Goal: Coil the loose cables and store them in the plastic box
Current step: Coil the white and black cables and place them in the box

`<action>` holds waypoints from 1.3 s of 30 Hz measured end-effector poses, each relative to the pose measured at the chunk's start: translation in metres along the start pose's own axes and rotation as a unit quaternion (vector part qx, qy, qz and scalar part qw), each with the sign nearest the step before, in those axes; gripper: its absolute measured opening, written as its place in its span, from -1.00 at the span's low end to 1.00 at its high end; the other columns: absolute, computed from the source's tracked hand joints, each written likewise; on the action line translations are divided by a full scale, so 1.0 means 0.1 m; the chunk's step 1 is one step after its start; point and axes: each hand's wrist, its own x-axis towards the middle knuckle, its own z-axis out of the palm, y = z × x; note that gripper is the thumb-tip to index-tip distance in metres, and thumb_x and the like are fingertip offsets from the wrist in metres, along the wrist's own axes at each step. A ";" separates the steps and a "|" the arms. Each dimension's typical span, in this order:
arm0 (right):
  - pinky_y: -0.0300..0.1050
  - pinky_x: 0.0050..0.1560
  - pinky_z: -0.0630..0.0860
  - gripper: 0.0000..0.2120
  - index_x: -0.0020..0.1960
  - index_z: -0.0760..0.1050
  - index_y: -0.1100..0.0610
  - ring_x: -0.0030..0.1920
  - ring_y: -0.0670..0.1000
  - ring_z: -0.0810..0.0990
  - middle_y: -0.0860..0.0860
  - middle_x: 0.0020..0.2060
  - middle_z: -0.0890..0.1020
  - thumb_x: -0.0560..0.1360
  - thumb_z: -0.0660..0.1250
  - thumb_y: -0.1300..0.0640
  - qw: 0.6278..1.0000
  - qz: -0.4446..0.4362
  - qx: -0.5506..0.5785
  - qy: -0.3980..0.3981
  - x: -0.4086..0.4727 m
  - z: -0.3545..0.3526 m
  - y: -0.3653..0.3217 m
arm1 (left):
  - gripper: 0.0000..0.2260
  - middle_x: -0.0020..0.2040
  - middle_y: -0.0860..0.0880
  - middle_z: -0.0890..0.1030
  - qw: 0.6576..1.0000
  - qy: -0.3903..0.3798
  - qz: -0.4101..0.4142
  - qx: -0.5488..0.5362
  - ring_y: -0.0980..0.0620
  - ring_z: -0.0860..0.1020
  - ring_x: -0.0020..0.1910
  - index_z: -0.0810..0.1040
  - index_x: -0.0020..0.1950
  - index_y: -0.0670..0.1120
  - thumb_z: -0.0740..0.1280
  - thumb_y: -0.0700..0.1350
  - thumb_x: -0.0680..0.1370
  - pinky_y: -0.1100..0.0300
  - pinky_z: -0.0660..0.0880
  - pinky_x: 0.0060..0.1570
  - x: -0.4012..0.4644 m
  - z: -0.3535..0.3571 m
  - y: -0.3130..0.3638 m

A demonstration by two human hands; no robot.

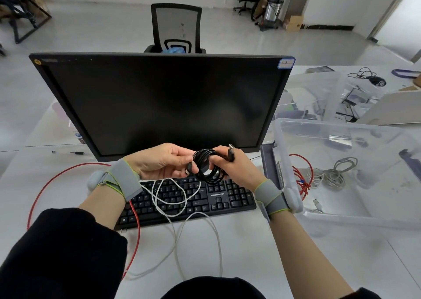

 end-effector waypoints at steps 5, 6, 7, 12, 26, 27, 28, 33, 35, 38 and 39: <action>-0.34 -0.41 0.38 -0.76 -0.27 0.50 0.07 -0.43 -0.17 0.43 -0.08 -0.37 0.52 0.56 0.24 0.18 0.999 -0.009 -0.047 -0.011 0.02 0.04 0.02 | -0.53 -0.38 -0.08 0.62 0.996 0.035 -0.012 0.084 0.14 0.53 -0.54 0.56 -0.04 -0.21 0.57 0.00 0.18 0.41 0.41 -0.55 0.03 0.09 -0.05; -0.33 -0.41 0.39 -0.76 -0.29 0.50 0.07 -0.42 -0.16 0.44 -0.09 -0.38 0.52 0.56 0.24 0.17 0.999 -0.007 -0.050 -0.006 0.02 0.05 0.03 | -0.66 -0.46 -0.05 0.57 0.992 0.057 -0.012 0.109 0.16 0.49 -0.58 0.55 -0.09 -0.19 0.51 -0.04 0.27 0.41 0.36 -0.59 0.04 0.14 -0.03; -0.32 -0.42 0.40 -0.74 -0.30 0.49 0.04 -0.42 -0.14 0.45 -0.10 -0.40 0.53 0.56 0.24 0.17 0.999 -0.002 -0.045 0.000 0.02 0.05 0.03 | -0.82 -0.52 0.00 0.50 0.987 0.079 -0.003 0.141 0.17 0.42 -0.61 0.55 -0.14 -0.16 0.45 -0.10 0.36 0.41 0.31 -0.60 0.05 0.16 -0.03; -0.31 -0.51 0.41 -0.77 -0.26 0.51 0.05 -0.46 -0.07 0.45 -0.08 -0.43 0.53 0.56 0.24 0.21 1.000 0.024 0.008 0.006 0.02 0.00 0.01 | -0.86 -0.41 0.07 0.51 0.947 0.142 0.066 0.281 0.21 0.43 -0.44 0.56 -0.25 -0.05 0.37 -0.12 0.51 0.37 0.39 -0.34 0.11 0.22 -0.02; -0.19 -0.47 0.49 -0.77 -0.23 0.47 0.22 -0.60 -0.12 0.33 0.21 -0.30 0.39 0.58 0.23 0.19 0.979 0.120 0.160 0.030 0.05 0.04 0.10 | -0.87 -0.27 0.06 0.46 0.805 0.288 0.137 0.501 0.14 0.40 -0.31 0.46 -0.09 -0.09 0.31 -0.05 0.56 0.36 0.30 -0.30 0.35 0.26 -0.13; -0.18 -0.46 0.48 -0.76 -0.25 0.47 0.21 -0.60 -0.11 0.34 0.19 -0.32 0.38 0.58 0.24 0.18 0.975 0.128 0.182 0.026 0.05 0.04 0.10 | -0.90 -0.24 0.06 0.46 0.799 0.293 0.153 0.502 0.14 0.41 -0.28 0.47 -0.08 -0.08 0.30 -0.07 0.56 0.36 0.29 -0.28 0.36 0.25 -0.14; -0.19 -0.46 0.48 -0.76 -0.26 0.47 0.20 -0.60 -0.11 0.35 0.17 -0.34 0.36 0.58 0.25 0.18 0.970 0.133 0.203 0.020 0.04 0.04 0.10 | -0.92 -0.20 0.05 0.47 0.796 0.295 0.164 0.502 0.15 0.41 -0.26 0.49 -0.06 -0.09 0.30 -0.09 0.56 0.36 0.28 -0.26 0.37 0.24 -0.15; -0.23 -0.50 0.45 -0.79 -0.23 0.46 0.24 -0.57 -0.11 0.28 0.13 -0.33 0.30 0.57 0.26 0.20 0.956 0.135 0.262 -0.004 0.03 0.04 0.05 | -0.95 -0.12 0.03 0.54 0.811 0.289 0.178 0.477 0.19 0.44 -0.22 0.51 -0.02 -0.06 0.28 -0.18 0.56 0.45 0.30 -0.22 0.37 0.23 -0.16; -0.23 -0.51 0.45 -0.80 -0.22 0.47 0.25 -0.58 -0.13 0.27 0.08 -0.39 0.28 0.57 0.25 0.21 0.953 0.136 0.269 -0.003 0.02 0.04 0.04 | -0.94 -0.19 0.05 0.58 0.849 0.272 0.164 0.423 0.15 0.49 -0.25 0.50 -0.05 -0.03 0.28 -0.18 0.57 0.41 0.35 -0.26 0.36 0.24 -0.14; -0.23 -0.49 0.45 -0.81 -0.21 0.47 0.24 -0.57 -0.13 0.27 0.04 -0.44 0.27 0.56 0.28 0.20 0.958 0.135 0.253 0.004 0.00 0.00 0.03 | -0.94 -0.27 0.01 0.55 0.924 0.219 0.124 0.288 0.09 0.44 -0.41 0.53 0.02 -0.11 0.28 -0.19 0.58 0.35 0.34 -0.49 0.31 0.27 -0.10; -0.24 -0.48 0.46 -0.81 -0.20 0.48 0.25 -0.56 -0.12 0.28 0.04 -0.44 0.27 0.55 0.29 0.19 0.960 0.136 0.244 0.007 -0.01 -0.01 0.04 | -0.93 -0.26 -0.01 0.54 0.933 0.206 0.117 0.273 0.09 0.42 -0.44 0.53 0.03 -0.13 0.27 -0.20 0.58 0.35 0.34 -0.52 0.29 0.26 -0.09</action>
